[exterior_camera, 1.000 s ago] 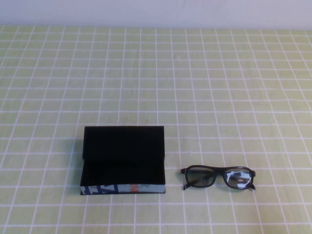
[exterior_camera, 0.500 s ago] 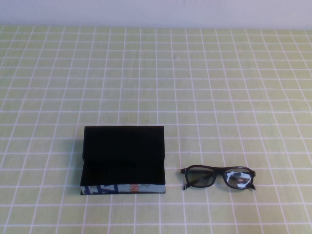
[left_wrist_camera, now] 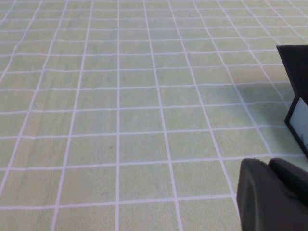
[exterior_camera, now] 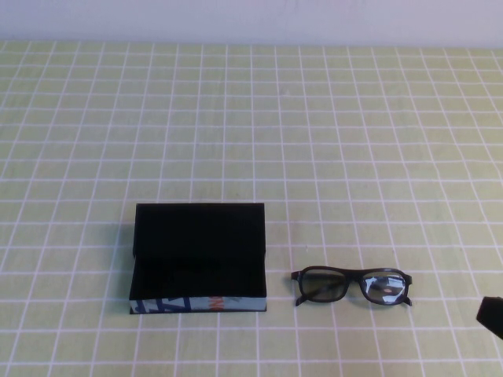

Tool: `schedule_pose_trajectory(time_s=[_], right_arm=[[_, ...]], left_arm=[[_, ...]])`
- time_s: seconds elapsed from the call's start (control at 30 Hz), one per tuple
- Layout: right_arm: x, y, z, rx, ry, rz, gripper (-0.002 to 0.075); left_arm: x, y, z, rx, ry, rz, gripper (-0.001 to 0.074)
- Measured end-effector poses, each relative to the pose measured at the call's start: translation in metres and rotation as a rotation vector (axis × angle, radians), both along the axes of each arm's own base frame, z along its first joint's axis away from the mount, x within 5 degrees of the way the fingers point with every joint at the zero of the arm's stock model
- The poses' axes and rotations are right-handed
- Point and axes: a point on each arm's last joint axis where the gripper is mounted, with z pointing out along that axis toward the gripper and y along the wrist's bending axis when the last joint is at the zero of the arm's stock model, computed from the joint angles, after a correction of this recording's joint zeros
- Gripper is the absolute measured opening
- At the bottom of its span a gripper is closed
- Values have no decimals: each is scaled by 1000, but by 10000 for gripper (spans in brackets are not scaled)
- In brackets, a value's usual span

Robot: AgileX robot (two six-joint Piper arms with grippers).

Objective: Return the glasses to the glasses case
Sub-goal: Pick up the glasses from the table

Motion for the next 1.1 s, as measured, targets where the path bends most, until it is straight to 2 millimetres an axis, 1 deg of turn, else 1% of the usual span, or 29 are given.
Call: schedule_pose_trajectory(time_s=[0.23,0.4,0.5,0.6,0.73,0.83,0.9,1.0,1.1], right_arm=[[53,12,7,-97,248,229,-11],[99,15,11,-182,335,332,-11],[118,23,13,-270,354,391,-11],[130,36,14,-368,364,467,-11],[139,64,16,-489,343,593,-11],[142,83,13,-627,318,730,-11],[143,95,8,-727,295,853,-11],[147,106,-1,-833,248,1006,-11],[153,109,-11,-892,217,1083,-11]], left_arm=[[0,0,0,0,0,0,-3],[0,0,0,0,0,0,-3],[0,0,0,0,0,0,-3],[0,0,0,0,0,0,-3],[0,0,0,0,0,0,-3],[0,0,0,0,0,0,-3],[0,0,0,0,0,0,-3],[0,0,0,0,0,0,-3],[0,0,0,0,0,0,-3]])
